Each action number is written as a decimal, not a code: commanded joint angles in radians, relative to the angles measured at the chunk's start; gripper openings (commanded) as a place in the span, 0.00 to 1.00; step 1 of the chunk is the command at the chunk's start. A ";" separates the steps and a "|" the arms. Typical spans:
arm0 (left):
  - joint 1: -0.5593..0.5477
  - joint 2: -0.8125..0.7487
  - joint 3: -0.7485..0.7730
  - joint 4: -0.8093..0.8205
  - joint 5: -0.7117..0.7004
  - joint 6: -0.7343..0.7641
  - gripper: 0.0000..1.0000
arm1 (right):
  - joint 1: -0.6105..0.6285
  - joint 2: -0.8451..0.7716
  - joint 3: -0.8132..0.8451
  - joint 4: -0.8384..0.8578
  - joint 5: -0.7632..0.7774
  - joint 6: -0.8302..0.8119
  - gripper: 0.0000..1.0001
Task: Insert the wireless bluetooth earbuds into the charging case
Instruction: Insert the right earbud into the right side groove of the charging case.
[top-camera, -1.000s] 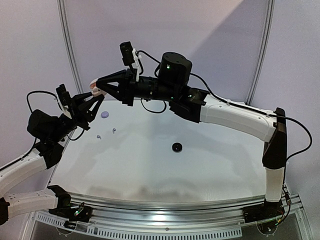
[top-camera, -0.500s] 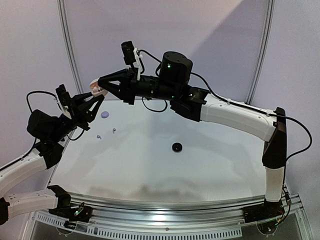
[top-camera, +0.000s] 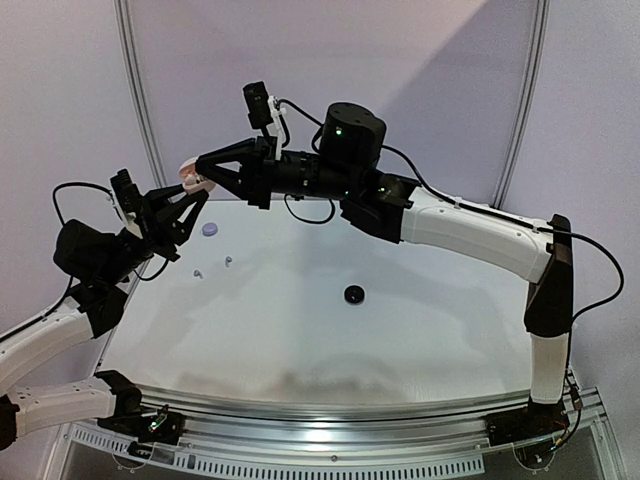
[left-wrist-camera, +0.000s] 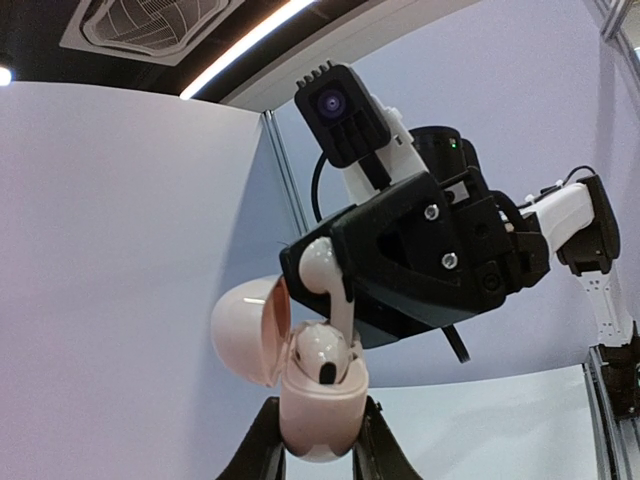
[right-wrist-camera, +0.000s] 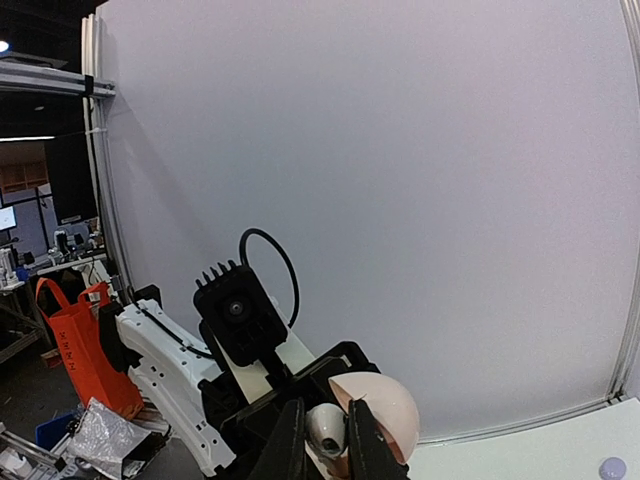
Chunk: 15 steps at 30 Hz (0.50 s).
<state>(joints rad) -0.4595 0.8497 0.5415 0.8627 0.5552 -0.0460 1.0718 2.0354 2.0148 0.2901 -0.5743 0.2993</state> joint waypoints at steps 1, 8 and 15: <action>0.004 -0.006 0.015 0.056 -0.017 0.003 0.00 | -0.009 0.029 0.000 -0.039 -0.021 0.019 0.00; 0.004 -0.010 0.012 0.061 -0.008 0.005 0.00 | -0.008 0.029 -0.012 -0.064 0.029 0.006 0.05; 0.004 -0.012 0.011 0.060 -0.008 0.007 0.00 | -0.008 0.031 -0.014 -0.105 0.065 -0.022 0.12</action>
<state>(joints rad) -0.4595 0.8497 0.5411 0.8589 0.5526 -0.0456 1.0714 2.0354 2.0148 0.2787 -0.5476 0.2977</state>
